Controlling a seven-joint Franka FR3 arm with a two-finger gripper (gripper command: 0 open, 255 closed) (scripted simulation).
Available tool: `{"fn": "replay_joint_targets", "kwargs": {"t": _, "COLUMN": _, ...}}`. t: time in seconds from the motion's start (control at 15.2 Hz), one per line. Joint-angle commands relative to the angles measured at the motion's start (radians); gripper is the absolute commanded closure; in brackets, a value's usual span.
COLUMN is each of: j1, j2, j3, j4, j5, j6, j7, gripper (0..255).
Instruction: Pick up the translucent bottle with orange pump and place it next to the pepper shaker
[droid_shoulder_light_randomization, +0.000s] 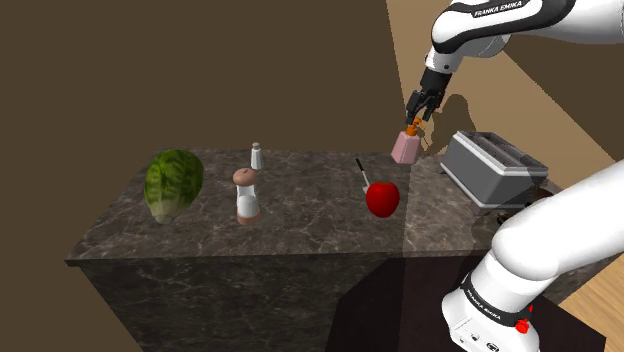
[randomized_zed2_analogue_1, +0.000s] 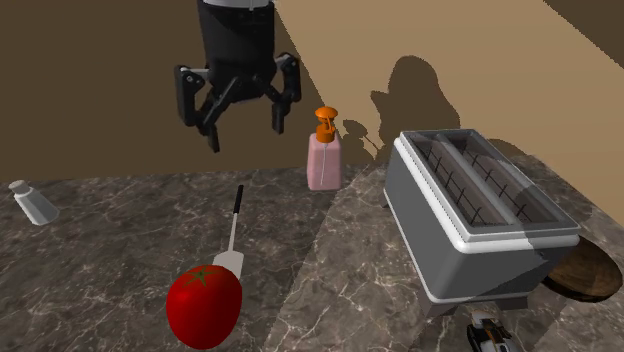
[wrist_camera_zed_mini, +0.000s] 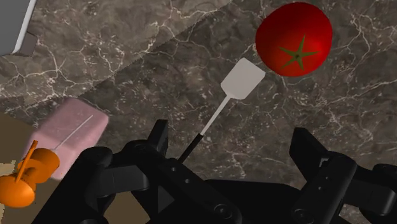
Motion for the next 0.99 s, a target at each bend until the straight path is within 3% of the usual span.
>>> {"fn": "replay_joint_targets", "kwargs": {"t": 0.0, "j1": -0.007, "j2": 0.055, "j3": -0.031, "j4": 0.026, "j5": 0.01, "j6": 0.04, "j7": -0.035, "gripper": 0}}
{"fn": "replay_joint_targets", "kwargs": {"t": 0.4, "j1": -0.028, "j2": 0.239, "j3": -0.119, "j4": 0.146, "j5": 0.083, "j6": 0.123, "j7": -0.154, "gripper": 0}}
{"fn": "replay_joint_targets", "kwargs": {"t": 0.92, "j1": -0.099, "j2": 0.521, "j3": -0.191, "j4": 0.376, "j5": 0.259, "j6": 0.167, "j7": -0.328, "gripper": 0}}
